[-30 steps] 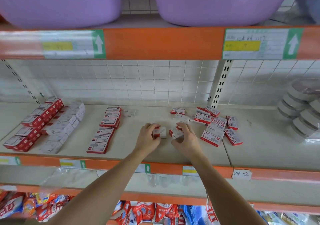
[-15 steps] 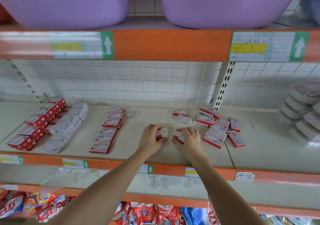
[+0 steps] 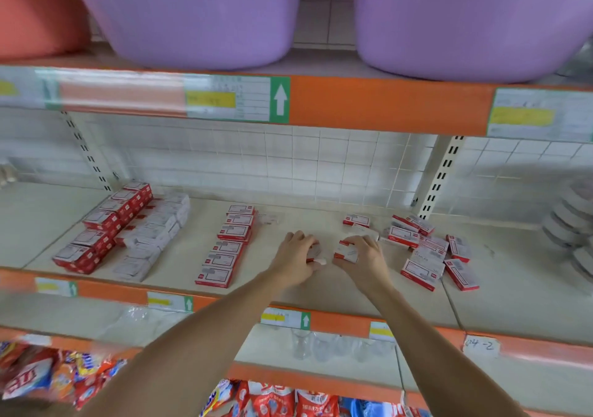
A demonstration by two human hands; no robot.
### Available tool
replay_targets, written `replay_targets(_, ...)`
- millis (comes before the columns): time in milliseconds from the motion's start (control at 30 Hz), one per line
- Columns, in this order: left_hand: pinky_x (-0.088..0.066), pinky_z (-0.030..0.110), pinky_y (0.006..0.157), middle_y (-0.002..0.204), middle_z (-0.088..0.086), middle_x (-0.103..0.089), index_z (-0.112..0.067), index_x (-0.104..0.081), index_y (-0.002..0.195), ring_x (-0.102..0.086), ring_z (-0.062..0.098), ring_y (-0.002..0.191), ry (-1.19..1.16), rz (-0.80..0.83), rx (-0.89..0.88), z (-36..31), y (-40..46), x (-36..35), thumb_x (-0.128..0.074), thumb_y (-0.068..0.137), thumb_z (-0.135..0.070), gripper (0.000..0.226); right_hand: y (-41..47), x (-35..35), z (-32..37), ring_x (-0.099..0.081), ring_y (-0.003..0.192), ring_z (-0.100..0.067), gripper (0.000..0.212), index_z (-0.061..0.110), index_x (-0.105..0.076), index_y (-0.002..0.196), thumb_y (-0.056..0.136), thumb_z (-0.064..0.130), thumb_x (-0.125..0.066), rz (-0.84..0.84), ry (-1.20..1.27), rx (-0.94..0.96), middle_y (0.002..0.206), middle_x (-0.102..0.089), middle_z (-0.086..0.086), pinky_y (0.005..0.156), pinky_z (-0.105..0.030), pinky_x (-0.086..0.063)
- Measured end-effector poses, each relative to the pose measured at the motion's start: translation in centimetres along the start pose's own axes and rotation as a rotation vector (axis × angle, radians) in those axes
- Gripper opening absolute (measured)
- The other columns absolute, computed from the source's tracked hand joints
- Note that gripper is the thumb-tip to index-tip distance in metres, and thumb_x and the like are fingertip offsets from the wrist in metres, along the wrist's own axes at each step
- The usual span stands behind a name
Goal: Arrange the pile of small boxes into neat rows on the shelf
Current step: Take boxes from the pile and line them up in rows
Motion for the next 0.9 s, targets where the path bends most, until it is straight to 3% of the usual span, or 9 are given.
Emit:
replay_targets(133,-0.041,0.038,0.098,0.121,0.007,-0.056,-0.011,-0.059,0.127,-0.046,0.027,0.117,-0.021,-0.036,0.006,2.6,-0.8,2.9,-0.068,0.086,-0.019,0.043,1.1,-2.1,3.9,-0.049,0.109,-0.023,0.043,0.014,-0.067,0.11,0.072,0.023,-0.085,0.006,0.044,0.023,0.108,-0.056,-0.002,0.088,-0.027,-0.036)
replay_targets(300,-0.038,0.038,0.101,0.127,0.009,-0.056,-0.007,-0.059,0.125,-0.045,0.028,0.122,-0.009,-0.066,-0.01,6.0,-1.6,7.2,-0.074,0.084,-0.02,0.046,1.8,-5.8,9.2,-0.05,0.105,-0.029,0.043,0.009,-0.067,0.109,0.07,0.015,-0.086,-0.021,0.04,0.139,0.105,-0.057,-0.007,0.087,-0.027,-0.035)
replay_targets(433,-0.048,0.038,0.09,0.116,0.006,-0.065,-0.01,-0.059,0.122,-0.058,0.025,0.106,-0.031,-0.171,-0.01,9.5,-2.7,11.0,-0.082,0.073,-0.02,0.055,2.3,-8.9,13.4,-0.051,0.108,-0.031,0.046,0.006,-0.067,0.113,0.071,0.011,-0.085,-0.029,0.026,0.202,0.11,-0.06,-0.011,0.089,-0.026,-0.036)
replay_targets(600,-0.045,0.036,0.077,0.097,0.005,-0.063,-0.011,-0.063,0.103,-0.055,0.023,0.089,0.0,-0.214,0.042,14.6,-4.6,14.9,-0.085,0.069,-0.025,0.044,2.8,-12.8,19.1,-0.046,0.119,-0.027,0.048,0.011,-0.062,0.125,0.079,0.011,-0.077,0.063,0.033,0.245,0.12,-0.058,-0.007,0.096,-0.025,-0.035)
replay_targets(900,-0.04,0.028,0.069,0.088,-0.002,-0.057,-0.012,-0.057,0.09,-0.052,0.017,0.083,-0.052,-0.155,0.071,22.3,-7.9,21.1,-0.081,0.069,-0.016,0.032,2.2,-19.3,26.4,-0.043,0.121,-0.02,0.043,0.018,-0.059,0.121,0.081,0.026,-0.074,0.149,0.026,0.206,0.121,-0.053,0.001,0.098,-0.026,-0.035)
Point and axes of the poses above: each hand's wrist, its own y-axis towards the middle knuckle, its own x-axis out of the back of the hand, z = x × y, the point moved 3 cm from there along y, towards the middle knuckle
